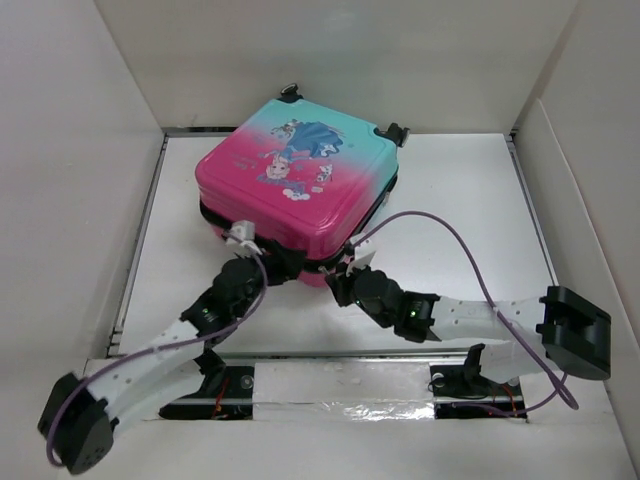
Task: Pack the luggage
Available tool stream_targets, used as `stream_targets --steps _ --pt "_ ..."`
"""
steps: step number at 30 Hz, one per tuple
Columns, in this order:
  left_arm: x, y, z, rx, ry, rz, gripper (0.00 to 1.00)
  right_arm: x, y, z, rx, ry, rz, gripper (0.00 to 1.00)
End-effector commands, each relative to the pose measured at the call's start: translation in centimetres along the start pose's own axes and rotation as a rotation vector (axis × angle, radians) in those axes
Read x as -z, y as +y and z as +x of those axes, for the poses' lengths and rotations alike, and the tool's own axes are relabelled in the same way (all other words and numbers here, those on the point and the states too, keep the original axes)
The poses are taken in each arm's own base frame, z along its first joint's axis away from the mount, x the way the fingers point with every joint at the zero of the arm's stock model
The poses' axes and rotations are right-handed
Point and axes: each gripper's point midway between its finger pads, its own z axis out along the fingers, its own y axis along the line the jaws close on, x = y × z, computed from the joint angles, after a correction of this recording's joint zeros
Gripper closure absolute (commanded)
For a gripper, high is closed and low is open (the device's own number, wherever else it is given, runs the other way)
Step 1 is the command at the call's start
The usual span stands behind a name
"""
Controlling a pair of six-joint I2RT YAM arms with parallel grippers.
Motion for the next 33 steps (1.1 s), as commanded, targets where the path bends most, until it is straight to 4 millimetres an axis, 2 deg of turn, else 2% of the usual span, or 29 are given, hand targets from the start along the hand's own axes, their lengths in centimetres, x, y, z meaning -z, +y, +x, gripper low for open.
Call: stream_targets --steps 1,4,5,6,8,9,10,11,12,13,14,15,16,17,18,19,21,22,24,26,27,28,29,30,32,33 --pt "3.1 0.1 -11.7 0.124 -0.421 -0.093 0.35 2.2 4.8 -2.1 -0.115 -0.060 -0.227 1.00" --pt "3.8 -1.2 -16.5 0.209 -0.524 -0.049 0.35 2.5 4.9 -1.6 -0.090 -0.043 -0.252 1.00" --pt "3.5 -1.2 -17.5 0.211 -0.525 -0.067 0.35 2.6 5.1 -1.5 -0.088 -0.033 -0.264 1.00" --pt "3.1 -2.4 -20.1 0.226 -0.546 -0.070 0.35 2.7 5.2 -1.5 -0.081 -0.030 -0.267 1.00" --pt "2.9 -2.0 -23.5 0.250 -0.589 -0.085 0.35 2.9 5.0 -0.9 -0.078 -0.016 -0.271 1.00" --pt "2.3 -2.3 -25.8 0.253 -0.598 -0.093 0.34 2.9 5.0 -0.8 -0.082 -0.016 -0.273 1.00" --pt "1.9 -2.4 -26.9 0.244 -0.576 -0.084 0.34 3.1 4.8 -0.5 -0.087 -0.019 -0.279 1.00" --pt "1.8 0.7 -28.2 0.250 -0.572 -0.188 0.34 3.3 4.7 -0.3 -0.089 -0.017 -0.286 1.00" --pt "1.1 1.6 -30.5 0.251 -0.573 -0.226 0.34 3.4 4.5 -0.2 -0.089 -0.018 -0.284 1.00" --pt "1.1 3.3 -31.3 0.262 -0.565 -0.264 0.34 3.7 4.2 0.0 -0.091 -0.023 -0.283 1.00" --pt "0.6 4.2 -31.1 0.285 -0.499 -0.229 0.34 3.8 4.1 0.1 -0.093 -0.026 -0.287 1.00" --pt "1.3 8.4 -32.2 0.336 -0.515 -0.290 0.34 3.9 3.9 0.2 -0.095 -0.028 -0.288 1.00" --pt "1.2 9.4 -32.0 0.361 -0.488 -0.268 0.35 4.1 3.9 0.3 -0.099 -0.030 -0.293 1.00" --pt "1.5 11.1 -32.2 0.378 -0.501 -0.295 0.36 4.3 3.7 0.4 -0.098 -0.030 -0.294 1.00" --pt "1.5 13.8 -32.0 0.398 -0.500 -0.358 0.35 4.3 3.6 0.6 -0.097 -0.027 -0.291 1.00" --pt "1.4 15.0 -31.8 0.404 -0.490 -0.391 0.36 4.4 3.5 0.7 -0.094 -0.025 -0.288 1.00" --pt "0.0 17.8 -30.4 0.404 -0.428 -0.468 0.35 4.5 3.2 0.8 -0.093 -0.024 -0.284 1.00" --pt "-0.6 18.5 -29.8 0.408 -0.400 -0.484 0.35 4.6 3.1 0.9 -0.093 -0.023 -0.282 1.00" --pt "-2.0 20.8 -27.4 0.450 -0.323 -0.531 0.36 4.7 3.0 1.0 -0.092 -0.021 -0.283 1.00" --pt "-2.7 21.7 -26.4 0.487 -0.317 -0.513 0.37 4.8 2.7 1.2 -0.090 -0.017 -0.271 1.00" --pt "-3.1 22.6 -24.4 0.517 -0.286 -0.521 0.38 4.9 2.6 1.2 -0.091 -0.017 -0.269 1.00" --pt "-3.3 22.8 -23.6 0.550 -0.283 -0.510 0.38 5.0 2.4 1.2 -0.093 -0.017 -0.267 1.00" --pt "-4.2 22.2 -23.0 0.551 -0.272 -0.480 0.39 5.1 2.4 1.1 -0.095 -0.023 -0.265 1.00" --pt "-4.5 22.6 -21.2 0.572 -0.244 -0.490 0.39 5.1 2.3 1.0 -0.093 -0.025 -0.264 1.00" --pt "-5.4 21.7 -20.2 0.585 -0.241 -0.453 0.39 5.1 2.5 0.9 -0.085 -0.018 -0.265 1.00" --pt "-5.5 21.7 -18.4 0.606 -0.219 -0.453 0.40 5.0 2.6 1.0 -0.082 -0.010 -0.268 1.00"
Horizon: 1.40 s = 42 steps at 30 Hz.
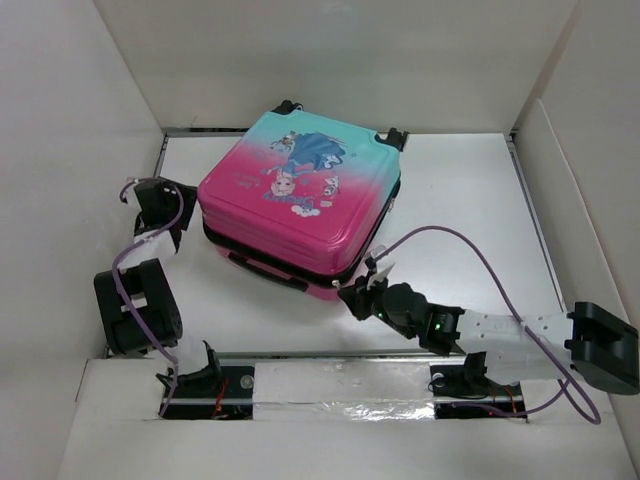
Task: Pack the luggage
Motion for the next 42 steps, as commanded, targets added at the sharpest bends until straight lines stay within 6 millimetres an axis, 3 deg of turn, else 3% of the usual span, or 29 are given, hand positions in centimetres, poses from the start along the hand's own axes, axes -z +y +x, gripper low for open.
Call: stream_targets --steps 1,2,3,5,6,10,12,15,17,24,27,30,32,33,36,38,40,42 --pt "0.9 -0.9 6.3 -0.002 0.146 0.108 0.40 0.3 3.6 -0.9 -0.026 -0.007 -0.130 1.00" --pt "1.3 -2.1 7.1 0.018 0.152 0.166 0.41 0.1 4.1 -1.1 -0.026 -0.004 -0.146 1.00" --pt "2.0 -1.5 9.8 0.008 0.196 0.171 0.41 0.0 4.3 -1.1 -0.022 0.001 -0.153 1.00" --pt "2.8 -2.2 11.9 0.000 0.209 0.221 0.42 -0.8 5.3 -0.9 -0.026 0.008 -0.182 1.00" --pt "3.8 -1.6 14.7 0.000 0.263 0.228 0.42 -1.0 5.9 -0.9 -0.026 0.008 -0.198 1.00" --pt "5.9 -0.6 19.0 -0.020 0.317 0.264 0.43 -2.2 8.7 -1.3 -0.005 -0.001 -0.241 1.00" --pt "6.9 0.2 20.2 -0.039 0.320 0.263 0.43 -3.1 10.3 -2.3 0.014 -0.011 -0.257 1.00" --pt "8.4 0.1 22.1 -0.060 0.346 0.299 0.44 -5.1 10.5 -2.4 0.097 0.005 -0.211 1.00" --pt "9.1 -0.1 22.8 -0.078 0.352 0.318 0.44 -6.3 11.3 -4.1 0.156 -0.006 -0.205 1.00" --pt "9.8 0.5 22.7 -0.091 0.336 0.335 0.46 -8.6 14.3 -7.0 0.222 -0.042 -0.289 1.00" --pt "10.1 1.3 22.7 -0.105 0.324 0.335 0.46 -11.0 14.7 -7.2 0.262 0.011 -0.403 1.00" --pt "9.8 1.6 22.1 -0.146 0.292 0.317 0.46 -12.1 15.5 -7.2 0.304 0.054 -0.479 1.00" --pt "9.6 1.7 21.3 -0.180 0.257 0.310 0.42 -11.8 15.1 -7.1 0.321 0.065 -0.466 1.00" --pt "9.9 0.8 20.7 -0.186 0.234 0.333 0.39 -10.9 15.3 -8.0 0.313 0.034 -0.462 1.00" --pt "10.0 0.0 18.9 -0.199 0.179 0.333 0.36 -9.4 13.7 -6.9 0.272 0.037 -0.430 1.00" --pt "9.3 0.2 17.5 -0.196 0.127 0.293 0.40 -7.5 12.4 -6.3 0.244 0.025 -0.414 1.00" --pt "9.1 -0.1 17.3 -0.195 0.118 0.289 0.42 -6.1 11.5 -6.6 0.226 0.012 -0.406 1.00" --pt "8.7 0.5 17.6 -0.191 0.126 0.270 0.47 -5.5 10.0 -5.6 0.224 0.034 -0.377 1.00"
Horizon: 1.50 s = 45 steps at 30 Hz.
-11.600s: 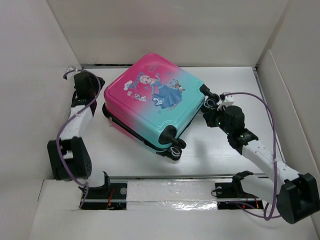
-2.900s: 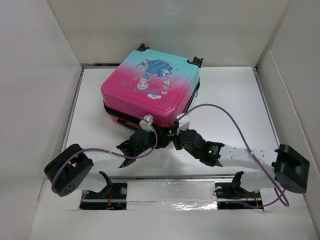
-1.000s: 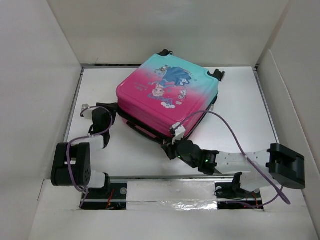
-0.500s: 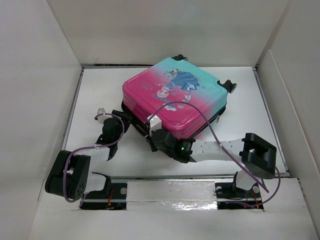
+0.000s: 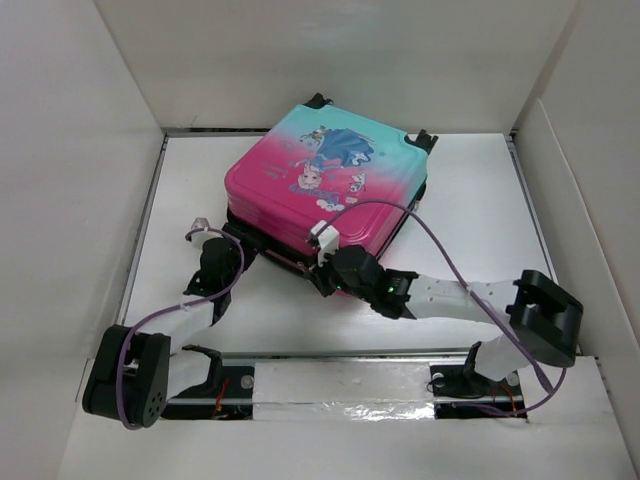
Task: Pack the luggage
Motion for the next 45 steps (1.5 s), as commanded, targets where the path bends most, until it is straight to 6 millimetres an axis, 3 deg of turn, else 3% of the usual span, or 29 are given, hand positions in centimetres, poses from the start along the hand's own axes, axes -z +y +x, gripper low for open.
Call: stream_targets --steps 1,4,7,8,9,13,14,17,18,19,20,21,22,23,25,26,27,29,30,33,34,35,37,38,40,42,43,44,45 --pt "-0.4 -0.9 0.0 -0.042 0.019 0.023 0.47 3.4 5.2 -4.5 0.017 -0.156 -0.252 1.00" --pt "-0.2 -0.5 0.3 -0.043 0.021 0.029 0.49 4.2 3.4 -3.9 0.011 -0.143 -0.220 1.00" --pt "0.2 -1.4 1.3 -0.069 0.044 0.068 0.81 5.1 2.5 -4.0 0.000 -0.163 -0.228 1.00" --pt "0.2 -1.8 1.5 -0.075 0.038 0.070 0.96 5.2 2.7 -3.9 0.002 -0.166 -0.242 1.00" --pt "0.2 -2.3 1.9 -0.078 0.045 0.086 1.00 5.3 3.2 -3.9 0.005 -0.161 -0.266 1.00" --pt "0.7 -4.7 4.7 -0.066 0.106 0.168 1.00 4.6 3.9 -3.0 -0.009 -0.124 -0.246 1.00" --pt "1.3 -5.5 6.5 -0.068 0.147 0.193 1.00 4.6 3.9 -2.7 -0.038 -0.116 -0.228 1.00" --pt "2.1 -7.7 9.4 -0.058 0.199 0.249 1.00 5.5 1.1 -2.3 -0.128 -0.164 -0.101 1.00" --pt "3.0 -8.2 12.0 -0.078 0.257 0.266 1.00 6.0 -0.2 -2.5 -0.150 -0.189 -0.056 1.00" --pt "3.4 -9.4 12.8 -0.077 0.269 0.287 1.00 6.6 -1.1 -2.2 -0.164 -0.189 -0.033 1.00" --pt "3.6 -9.7 13.7 -0.078 0.278 0.291 1.00 8.2 -1.9 -2.9 -0.183 -0.226 -0.025 0.93" --pt "4.6 -10.2 15.9 -0.090 0.328 0.311 1.00 9.0 -3.2 -3.4 -0.191 -0.245 0.006 0.89" --pt "4.9 -11.5 16.7 -0.087 0.342 0.335 1.00 9.8 -4.1 -2.8 -0.189 -0.219 0.031 0.85" --pt "5.2 -11.9 17.4 -0.097 0.352 0.338 1.00 11.3 -4.5 -4.4 -0.180 -0.257 0.029 0.73" --pt "5.6 -12.6 18.6 -0.145 0.377 0.336 0.98 12.6 -5.6 -5.3 -0.170 -0.245 0.046 0.59" --pt "5.7 -12.3 18.2 -0.167 0.365 0.312 0.71 14.0 -5.4 -6.2 -0.153 -0.238 0.046 0.47" --pt "6.1 -12.7 17.9 -0.181 0.357 0.323 0.52 14.8 -5.8 -6.4 -0.146 -0.228 0.072 0.43" --pt "6.8 -12.3 16.7 -0.226 0.311 0.322 0.19 16.4 -6.5 -7.5 -0.133 -0.253 0.107 0.37" --pt "7.9 -12.5 15.7 -0.228 0.298 0.330 0.15 18.1 -6.9 -9.3 -0.138 -0.326 0.129 0.36" --pt "10.5 -12.5 13.2 -0.266 0.247 0.360 0.11 20.8 -9.8 -11.6 -0.143 -0.421 0.243 0.37" --pt "11.1 -12.6 12.5 -0.282 0.225 0.364 0.11 22.3 -11.2 -12.8 -0.157 -0.467 0.309 0.43" --pt "11.8 -12.8 11.4 -0.306 0.174 0.369 0.15 23.3 -13.5 -12.9 -0.170 -0.478 0.399 0.76" --pt "13.6 -13.5 8.4 -0.287 0.099 0.382 0.20 25.0 -16.5 -13.4 -0.197 -0.509 0.531 0.97" --pt "13.7 -13.5 6.3 -0.278 0.020 0.361 0.24 26.5 -19.2 -13.4 -0.228 -0.528 0.637 1.00" --pt "14.8 -15.0 3.1 -0.203 -0.072 0.396 0.25 28.1 -21.7 -13.5 -0.258 -0.556 0.734 1.00" --pt "14.5 -16.1 0.7 -0.171 -0.161 0.389 0.25 30.0 -25.8 -12.6 -0.308 -0.562 0.896 1.00" --pt "13.9 -17.1 -1.6 -0.141 -0.225 0.374 0.24 30.8 -27.6 -12.0 -0.339 -0.561 0.975 1.00" --pt "13.2 -17.7 -2.1 -0.143 -0.228 0.371 0.21 30.6 -29.6 -11.0 -0.382 -0.542 1.029 0.99" --pt "11.4 -17.8 -1.7 -0.165 -0.213 0.332 0.21 32.1 -32.3 -9.2 -0.420 -0.529 1.126 0.95"
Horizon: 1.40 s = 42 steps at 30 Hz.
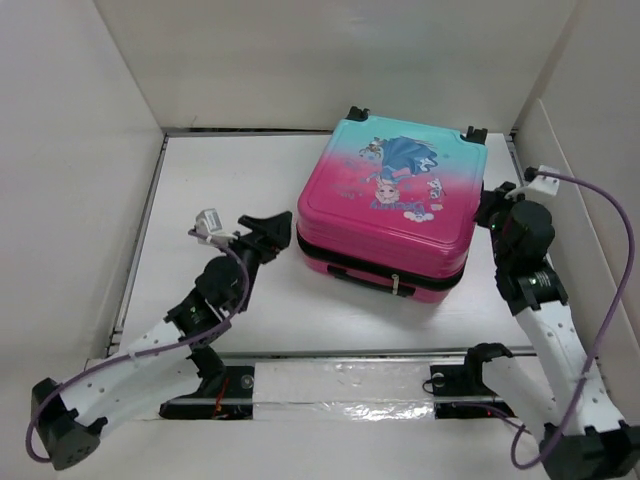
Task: Pack the luggage
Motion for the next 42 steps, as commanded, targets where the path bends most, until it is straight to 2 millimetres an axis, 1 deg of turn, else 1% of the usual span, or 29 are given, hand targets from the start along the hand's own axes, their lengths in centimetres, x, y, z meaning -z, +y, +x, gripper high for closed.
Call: stream_targets --steps 1,2,3,4,5,6,7,8,9,10,12,15,16,17,19,21,22,24,25,26,28,29,30,31,33,34,37,38,42 --pt "-4.4 0.4 -4.9 -0.039 -0.129 -0.100 0.20 -3.1 -6.1 0.6 -0.050 0.010 0.209 0.91" --pt "-5.5 0.3 -4.7 -0.033 -0.084 -0.075 0.20 -3.9 -7.1 1.5 -0.077 0.032 0.225 0.83" --pt "-7.2 1.2 -4.6 -0.022 -0.071 -0.088 0.20 -5.1 -8.6 4.0 -0.087 0.094 0.257 0.77" --pt "-8.2 1.8 -5.2 0.028 -0.073 -0.089 0.19 -5.6 -10.2 4.8 -0.111 0.117 0.271 0.71" --pt "-9.4 3.4 -6.2 0.053 -0.064 -0.095 0.19 -6.4 -10.8 5.2 -0.139 0.111 0.261 0.60" --pt "-10.8 4.7 -5.8 0.068 -0.055 -0.108 0.19 -7.0 -11.3 5.7 -0.153 0.117 0.252 0.57" --pt "-11.7 5.5 -5.8 0.080 -0.048 -0.121 0.19 -7.6 -11.6 7.5 -0.169 0.172 0.237 0.53" --pt "-12.6 6.4 -5.4 0.091 -0.019 -0.134 0.19 -7.9 -12.2 7.8 -0.183 0.177 0.244 0.47" --pt "-14.0 8.3 -3.2 0.085 0.047 -0.180 0.19 -8.2 -12.5 8.2 -0.191 0.181 0.243 0.44" --pt "-15.0 8.0 -2.9 0.081 0.065 -0.175 0.19 -8.7 -12.7 9.6 -0.199 0.213 0.242 0.41" --pt "-16.5 10.0 -0.1 0.085 0.147 -0.209 0.19 -10.2 -12.2 10.3 -0.203 0.223 0.192 0.34" --pt "-17.3 11.6 1.9 0.128 0.181 -0.222 0.21 -12.5 -9.9 13.9 -0.215 0.384 0.052 0.29" --pt "-17.0 12.5 2.6 0.133 0.189 -0.233 0.21 -12.9 -7.4 14.7 -0.229 0.432 -0.081 0.29" --pt "-17.0 12.8 2.8 0.138 0.187 -0.235 0.21 -13.9 -6.1 16.1 -0.233 0.482 -0.149 0.28" --pt "-16.6 13.7 3.5 0.134 0.196 -0.247 0.22 -14.0 -1.5 17.5 -0.216 0.541 -0.305 0.28" --pt "-15.9 13.7 4.1 0.137 0.220 -0.227 0.22 -15.0 1.4 18.1 -0.197 0.565 -0.399 0.28" --pt "-14.9 14.8 4.9 0.141 0.232 -0.244 0.23 -14.5 4.1 18.5 -0.192 0.593 -0.491 0.28" --pt "-14.1 14.7 5.0 0.146 0.228 -0.222 0.24 -15.4 6.8 18.3 -0.186 0.593 -0.577 0.28" --pt "-13.2 15.5 5.6 0.146 0.241 -0.237 0.24 -15.2 8.8 18.5 -0.176 0.608 -0.638 0.28" --pt "-12.7 14.5 6.1 0.138 0.249 -0.207 0.25 -15.3 9.3 19.7 -0.167 0.652 -0.646 0.28" --pt "-11.0 15.0 7.6 0.119 0.276 -0.221 0.25 -16.1 11.5 18.6 -0.142 0.645 -0.704 0.28" --pt "-10.2 14.4 8.7 0.110 0.304 -0.202 0.26 -15.7 12.6 19.2 -0.126 0.669 -0.730 0.27" --pt "-9.6 13.7 8.8 0.110 0.304 -0.174 0.26 -15.7 13.2 19.3 -0.116 0.678 -0.742 0.27" --pt "-8.4 14.4 9.7 0.104 0.328 -0.186 0.26 -15.9 13.6 20.0 -0.111 0.699 -0.747 0.27" --pt "-7.1 13.1 10.4 0.104 0.335 -0.146 0.27 -15.5 15.2 20.3 -0.082 0.713 -0.785 0.26" --pt "-6.1 13.5 11.1 0.098 0.349 -0.154 0.27 -15.6 15.2 20.5 -0.081 0.716 -0.784 0.26" --pt "-4.6 12.6 10.7 0.101 0.326 -0.129 0.27 -15.1 16.5 21.8 -0.105 0.746 -0.830 0.25" --pt "-4.6 12.3 10.0 0.100 0.301 -0.122 0.27 -15.2 16.4 22.8 -0.116 0.775 -0.825 0.25" --pt "-4.5 10.3 5.5 0.058 0.168 -0.110 0.23 -16.2 17.6 22.6 -0.131 0.780 -0.850 0.24"
